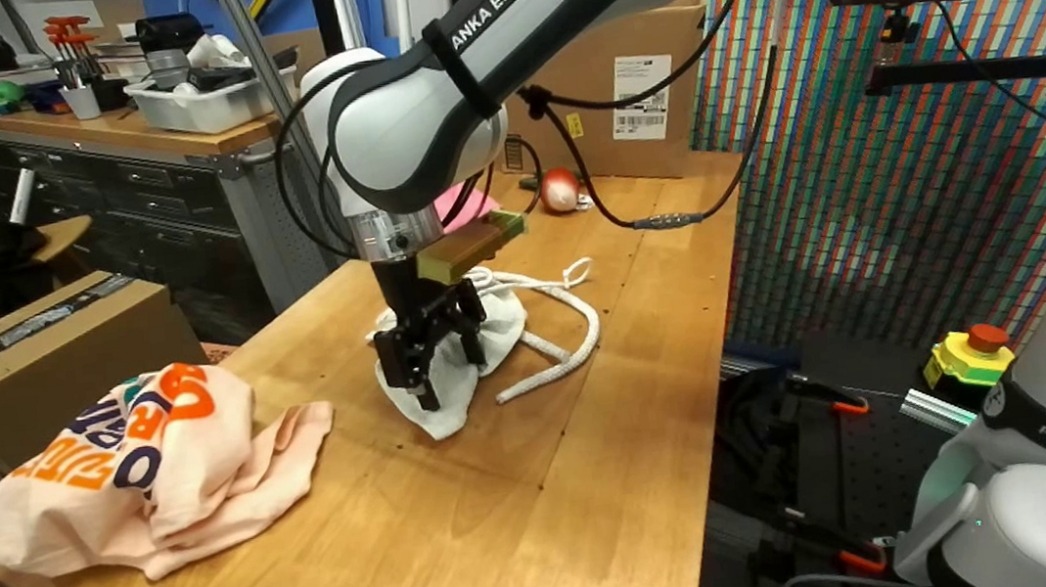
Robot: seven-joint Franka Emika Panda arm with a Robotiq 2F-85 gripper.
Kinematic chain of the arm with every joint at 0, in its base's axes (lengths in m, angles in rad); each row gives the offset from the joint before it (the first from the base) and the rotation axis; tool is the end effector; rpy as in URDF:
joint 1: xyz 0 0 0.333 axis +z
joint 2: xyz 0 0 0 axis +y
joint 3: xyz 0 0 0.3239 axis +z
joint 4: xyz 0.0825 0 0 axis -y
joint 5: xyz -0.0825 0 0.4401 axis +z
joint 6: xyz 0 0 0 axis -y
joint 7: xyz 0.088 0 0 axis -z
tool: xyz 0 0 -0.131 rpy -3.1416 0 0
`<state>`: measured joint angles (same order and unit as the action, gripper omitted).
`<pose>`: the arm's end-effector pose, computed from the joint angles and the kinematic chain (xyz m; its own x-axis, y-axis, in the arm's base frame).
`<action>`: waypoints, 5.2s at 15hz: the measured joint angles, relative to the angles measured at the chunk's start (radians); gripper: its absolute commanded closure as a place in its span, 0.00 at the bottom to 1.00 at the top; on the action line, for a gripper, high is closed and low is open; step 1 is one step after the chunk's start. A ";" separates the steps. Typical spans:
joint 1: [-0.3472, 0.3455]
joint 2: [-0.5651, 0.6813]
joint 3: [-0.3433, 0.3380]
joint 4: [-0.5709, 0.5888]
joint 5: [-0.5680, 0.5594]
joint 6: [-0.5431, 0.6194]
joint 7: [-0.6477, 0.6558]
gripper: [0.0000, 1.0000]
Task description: Pick up the toy, rope and the clothes and put them around the table.
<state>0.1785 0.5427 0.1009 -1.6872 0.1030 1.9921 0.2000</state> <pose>0.6636 0.1952 0.2179 0.9656 0.0282 -0.2587 0.0068 -0.9965 -0.0833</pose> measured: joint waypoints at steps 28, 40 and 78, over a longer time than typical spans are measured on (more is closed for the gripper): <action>-0.072 -0.362 -0.051 -0.092 -0.078 0.312 -0.023 0.91; -0.130 -0.518 -0.091 -0.190 -0.078 0.366 0.085 0.91; -0.001 -0.124 0.140 0.215 0.327 -0.675 -0.661 0.92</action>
<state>0.1774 0.4185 0.2409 -1.4719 0.4296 1.3170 -0.4609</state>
